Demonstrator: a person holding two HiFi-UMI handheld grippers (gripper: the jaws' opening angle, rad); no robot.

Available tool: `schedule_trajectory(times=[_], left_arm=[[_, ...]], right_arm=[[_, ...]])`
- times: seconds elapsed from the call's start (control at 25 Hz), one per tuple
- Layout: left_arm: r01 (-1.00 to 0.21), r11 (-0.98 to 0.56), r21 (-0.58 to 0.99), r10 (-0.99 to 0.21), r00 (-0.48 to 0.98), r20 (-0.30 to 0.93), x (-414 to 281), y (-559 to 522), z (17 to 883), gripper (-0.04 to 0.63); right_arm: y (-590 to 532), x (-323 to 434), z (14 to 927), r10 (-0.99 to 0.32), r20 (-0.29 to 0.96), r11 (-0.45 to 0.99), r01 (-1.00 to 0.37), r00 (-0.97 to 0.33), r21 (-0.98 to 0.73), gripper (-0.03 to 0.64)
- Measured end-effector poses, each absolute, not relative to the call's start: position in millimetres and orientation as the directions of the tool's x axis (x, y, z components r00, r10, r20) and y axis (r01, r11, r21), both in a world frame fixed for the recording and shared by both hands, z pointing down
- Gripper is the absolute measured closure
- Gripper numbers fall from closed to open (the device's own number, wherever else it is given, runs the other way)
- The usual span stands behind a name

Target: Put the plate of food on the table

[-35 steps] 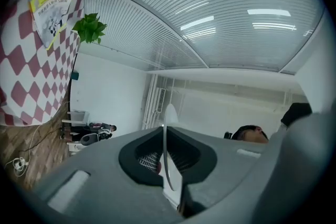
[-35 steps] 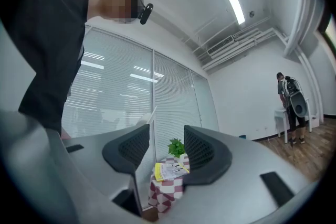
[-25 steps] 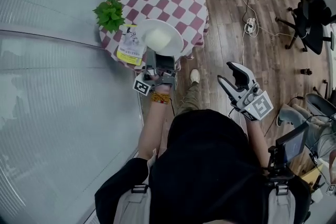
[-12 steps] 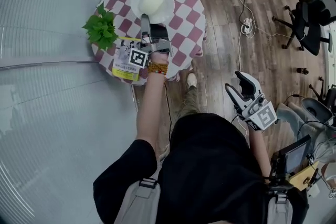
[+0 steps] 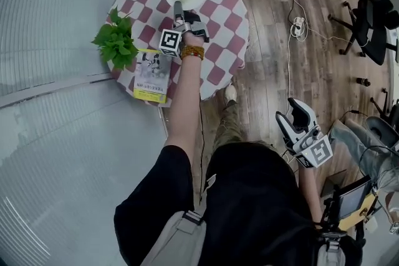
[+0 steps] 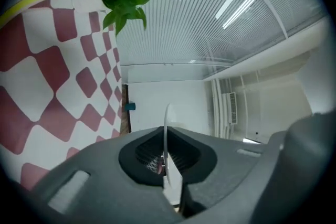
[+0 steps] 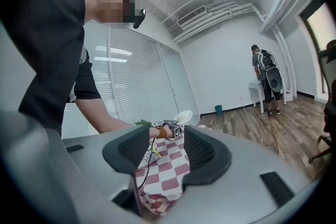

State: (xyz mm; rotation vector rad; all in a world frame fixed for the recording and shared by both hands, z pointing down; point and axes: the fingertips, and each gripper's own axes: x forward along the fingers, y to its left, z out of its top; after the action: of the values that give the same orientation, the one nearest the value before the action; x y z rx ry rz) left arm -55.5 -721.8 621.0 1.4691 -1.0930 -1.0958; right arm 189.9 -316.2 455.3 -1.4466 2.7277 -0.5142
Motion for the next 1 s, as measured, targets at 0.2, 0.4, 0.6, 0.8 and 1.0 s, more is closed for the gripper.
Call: schedule_trajectory(times=[0.2,0.4,0.6,0.8,1.0], left_arm=[[-0.164,0.079,0.983,-0.979,0.174,0.108,-51.3,-736.5,695.1,0.580],[-0.206,0.225,0.952,-0.948,0.180,0.263,-48.2,-730.8,756.8,0.578],[-0.207,0.305,0.930,-0.927,0.158,0.339,-49.5,-731.3,789.1,0.578],[-0.202,0.356,0.912,-0.910,0.145,0.388,-51.8,-730.5,807.7,0.578],[-0.223,0.401,0.889,-0.885,0.158,0.438,-53.9,-726.7,820.7,0.578]], right_arm=[[-325.4,185.3,463.7,-0.802,0.154,0.506,-0.794,-0.577,-0.337,0.417],[-325.8,189.5,478.8,-0.808,0.199,0.469,-0.811,-0.554,-0.350,0.417],[-328.8,196.3,483.0,-0.814,0.220,0.442,-0.820,-0.537,-0.364,0.417],[-330.4,194.4,487.9,-0.811,0.231,0.438,-0.820,-0.537,-0.369,0.417],[-333.4,188.6,489.6,-0.808,0.233,0.441,-0.817,-0.542,-0.371,0.417]])
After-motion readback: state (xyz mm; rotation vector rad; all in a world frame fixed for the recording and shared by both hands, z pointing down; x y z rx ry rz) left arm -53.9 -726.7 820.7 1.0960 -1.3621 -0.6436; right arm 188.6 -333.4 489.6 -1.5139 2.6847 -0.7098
